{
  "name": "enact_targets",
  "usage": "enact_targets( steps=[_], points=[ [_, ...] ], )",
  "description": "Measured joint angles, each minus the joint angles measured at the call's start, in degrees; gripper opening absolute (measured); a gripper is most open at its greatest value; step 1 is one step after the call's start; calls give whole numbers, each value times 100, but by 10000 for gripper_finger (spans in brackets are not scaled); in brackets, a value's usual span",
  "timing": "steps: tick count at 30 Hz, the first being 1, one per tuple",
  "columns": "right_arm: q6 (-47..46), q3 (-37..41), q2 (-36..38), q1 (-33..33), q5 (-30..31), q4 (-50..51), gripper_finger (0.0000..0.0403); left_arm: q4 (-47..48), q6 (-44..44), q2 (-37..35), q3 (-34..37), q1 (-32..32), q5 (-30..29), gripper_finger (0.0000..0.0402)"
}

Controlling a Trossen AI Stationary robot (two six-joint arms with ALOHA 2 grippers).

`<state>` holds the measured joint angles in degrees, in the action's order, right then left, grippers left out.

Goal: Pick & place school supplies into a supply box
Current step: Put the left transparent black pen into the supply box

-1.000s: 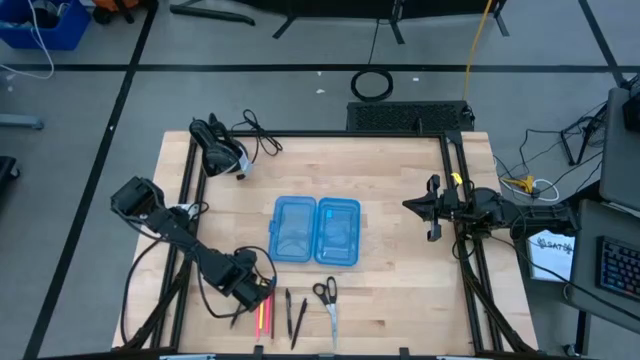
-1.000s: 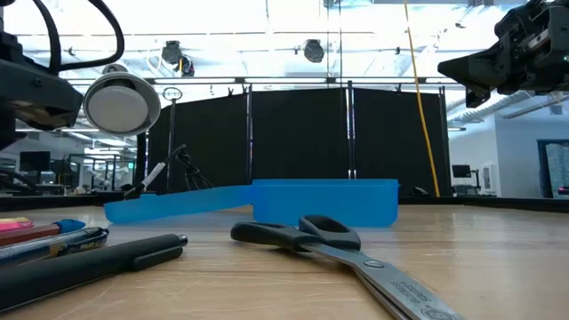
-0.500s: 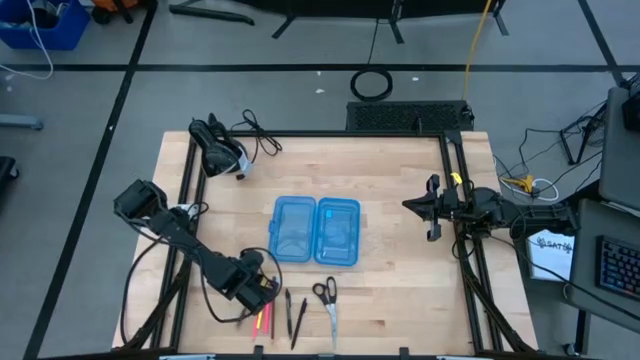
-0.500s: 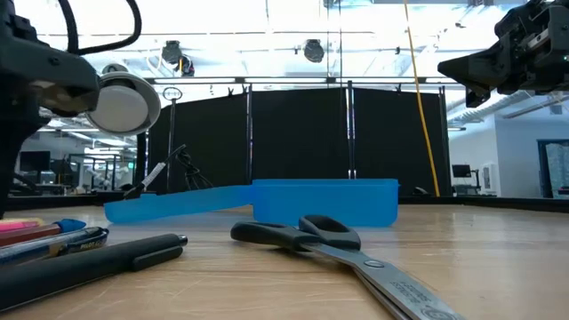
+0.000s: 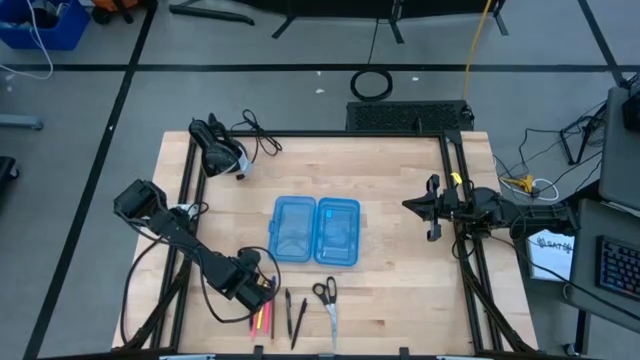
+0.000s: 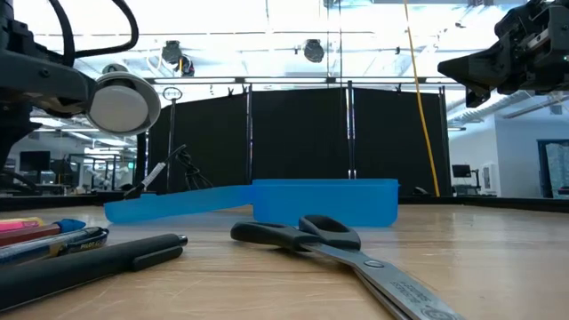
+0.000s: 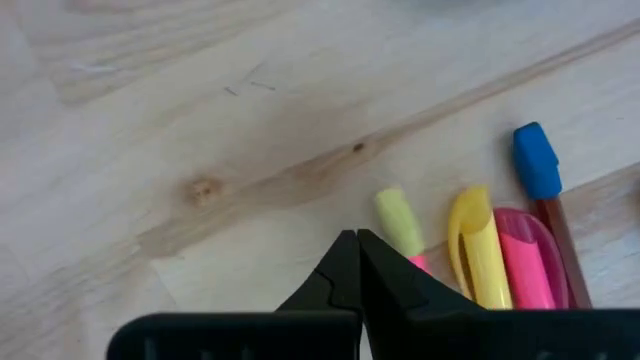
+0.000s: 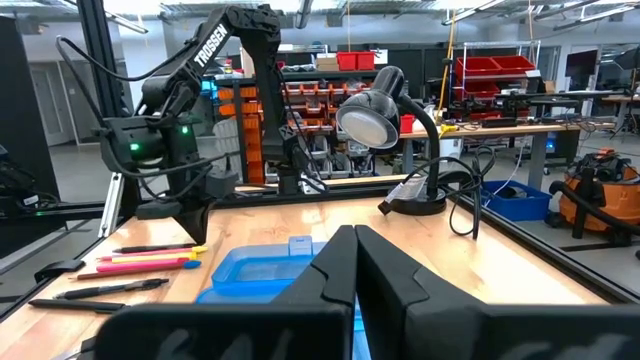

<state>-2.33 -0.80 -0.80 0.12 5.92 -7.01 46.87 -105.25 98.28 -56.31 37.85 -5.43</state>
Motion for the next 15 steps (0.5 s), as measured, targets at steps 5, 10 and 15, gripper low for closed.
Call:
enact_targets(
  steps=[5,10,15],
  points=[
    [-1,0,0,0,2,0,0,506,2,-5,-241,-2,29,0],
    [-1,0,0,0,2,0,0,1224,4,-15,-726,-38,43,0],
    [-2,0,0,0,2,0,0,897,-125,-17,-814,-18,103,11]
  ],
)
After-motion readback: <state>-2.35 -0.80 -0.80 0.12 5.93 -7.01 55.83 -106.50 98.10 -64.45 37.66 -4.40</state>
